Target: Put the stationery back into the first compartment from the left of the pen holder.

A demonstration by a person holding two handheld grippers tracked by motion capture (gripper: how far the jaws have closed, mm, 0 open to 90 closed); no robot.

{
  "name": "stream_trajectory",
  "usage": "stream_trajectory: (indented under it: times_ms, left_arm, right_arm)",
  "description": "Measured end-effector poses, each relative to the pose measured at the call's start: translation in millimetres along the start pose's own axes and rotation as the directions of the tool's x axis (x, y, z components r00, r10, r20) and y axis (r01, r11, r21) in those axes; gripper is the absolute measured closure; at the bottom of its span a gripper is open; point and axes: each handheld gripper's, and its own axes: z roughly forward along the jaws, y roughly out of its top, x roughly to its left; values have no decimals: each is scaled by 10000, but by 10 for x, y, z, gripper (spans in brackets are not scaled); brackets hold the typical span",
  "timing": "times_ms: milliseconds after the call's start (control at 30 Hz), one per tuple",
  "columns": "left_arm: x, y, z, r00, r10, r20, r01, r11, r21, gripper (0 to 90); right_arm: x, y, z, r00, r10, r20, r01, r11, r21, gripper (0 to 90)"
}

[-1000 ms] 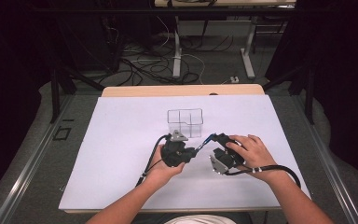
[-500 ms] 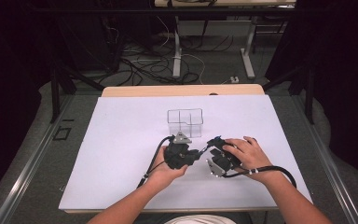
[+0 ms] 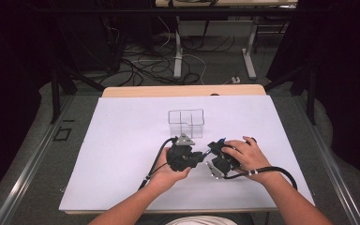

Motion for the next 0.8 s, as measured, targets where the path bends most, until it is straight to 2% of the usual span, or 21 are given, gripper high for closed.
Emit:
stream_trajectory:
  times_ms: [33, 167, 333, 500, 567, 600, 633, 700, 767, 800]
  left_arm:
    - [-3, -5, 4, 10000, -73, 58, 73, 10000, -59, 801]
    - [22, 1, -1, 9999, 48, 93, -48, 10000, -52, 801]
    - [29, -1, 1, 9999, -37, 137, 38, 9999, -93, 799]
    - [56, -10, 5, 9988, -369, 310, 375, 9991, -213, 790]
    - [73, -12, 8, 9983, -488, 317, 498, 9982, -328, 729]
    - [92, -12, 1, 9985, -437, 339, 449, 9984, -331, 703]
    - [105, -16, 4, 9985, -440, 340, 457, 9975, -534, 677]
    - [124, -22, -3, 9977, -630, 267, 647, 9955, -688, 622]
    - [159, -24, -19, 9982, -583, 129, 592, 9953, -763, 582]
    - [162, -27, -30, 9969, -774, 114, 781, 9940, -765, 559]
  right_arm:
    - [-2, 6, -7, 10000, -58, 50, 58, 10000, 50, 788]
    - [-5, 3, -5, 9998, -135, 116, 134, 9999, 66, 789]
    - [-10, 8, -6, 9995, -211, 227, 208, 9997, 116, 792]
    - [-2, 4, -6, 9996, -82, 269, 76, 9998, 206, 792]
    - [-13, 3, -10, 9994, -164, 298, 156, 9996, 241, 793]
    - [-10, 0, -8, 9996, -79, 266, 73, 9998, 203, 793]
    - [-2, -3, -9, 9995, 13, 330, -21, 9997, 231, 793]
    - [-2, -10, -6, 9995, 42, 328, -47, 9999, 160, 792]
    - [-8, -17, -8, 9995, 39, 324, -45, 9998, 182, 792]
    - [-19, -18, -10, 9996, -29, 281, 24, 9998, 182, 792]
